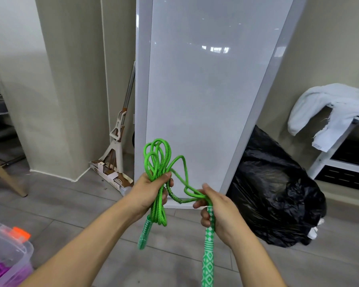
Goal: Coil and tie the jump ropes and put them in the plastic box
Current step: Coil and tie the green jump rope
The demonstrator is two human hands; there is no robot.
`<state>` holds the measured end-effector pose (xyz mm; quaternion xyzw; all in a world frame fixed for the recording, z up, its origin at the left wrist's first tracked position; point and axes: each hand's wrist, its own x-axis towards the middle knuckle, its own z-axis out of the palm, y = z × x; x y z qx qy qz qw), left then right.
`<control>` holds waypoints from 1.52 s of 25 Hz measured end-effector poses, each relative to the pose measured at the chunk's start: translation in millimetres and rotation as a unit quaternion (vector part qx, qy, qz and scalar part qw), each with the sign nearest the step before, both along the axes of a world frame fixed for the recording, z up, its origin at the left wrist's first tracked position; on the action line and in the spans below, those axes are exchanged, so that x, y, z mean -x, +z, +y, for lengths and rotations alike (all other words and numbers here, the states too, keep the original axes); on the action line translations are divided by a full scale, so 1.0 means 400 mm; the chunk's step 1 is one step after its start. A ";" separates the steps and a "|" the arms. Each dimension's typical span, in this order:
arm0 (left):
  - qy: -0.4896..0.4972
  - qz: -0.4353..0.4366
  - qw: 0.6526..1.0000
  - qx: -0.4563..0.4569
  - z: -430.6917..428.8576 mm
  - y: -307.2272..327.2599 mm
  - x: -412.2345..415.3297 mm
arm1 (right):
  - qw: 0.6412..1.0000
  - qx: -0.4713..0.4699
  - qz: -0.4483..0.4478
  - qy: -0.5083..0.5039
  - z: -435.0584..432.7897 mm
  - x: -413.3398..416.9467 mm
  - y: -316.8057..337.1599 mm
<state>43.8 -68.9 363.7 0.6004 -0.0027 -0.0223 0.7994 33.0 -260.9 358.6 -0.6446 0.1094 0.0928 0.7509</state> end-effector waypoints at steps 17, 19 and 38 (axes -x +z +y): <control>0.021 0.196 0.975 -0.106 -0.083 -0.079 0.021 | 0.978 0.038 -0.191 -0.070 0.120 0.012 -0.053; 0.040 0.206 0.974 -0.087 -0.078 -0.078 0.017 | 0.976 0.058 -0.204 -0.045 0.125 0.013 -0.059; 0.130 0.000 0.954 -0.272 0.012 -0.037 -0.021 | 0.927 0.374 -0.013 -0.028 -0.113 -0.023 -0.015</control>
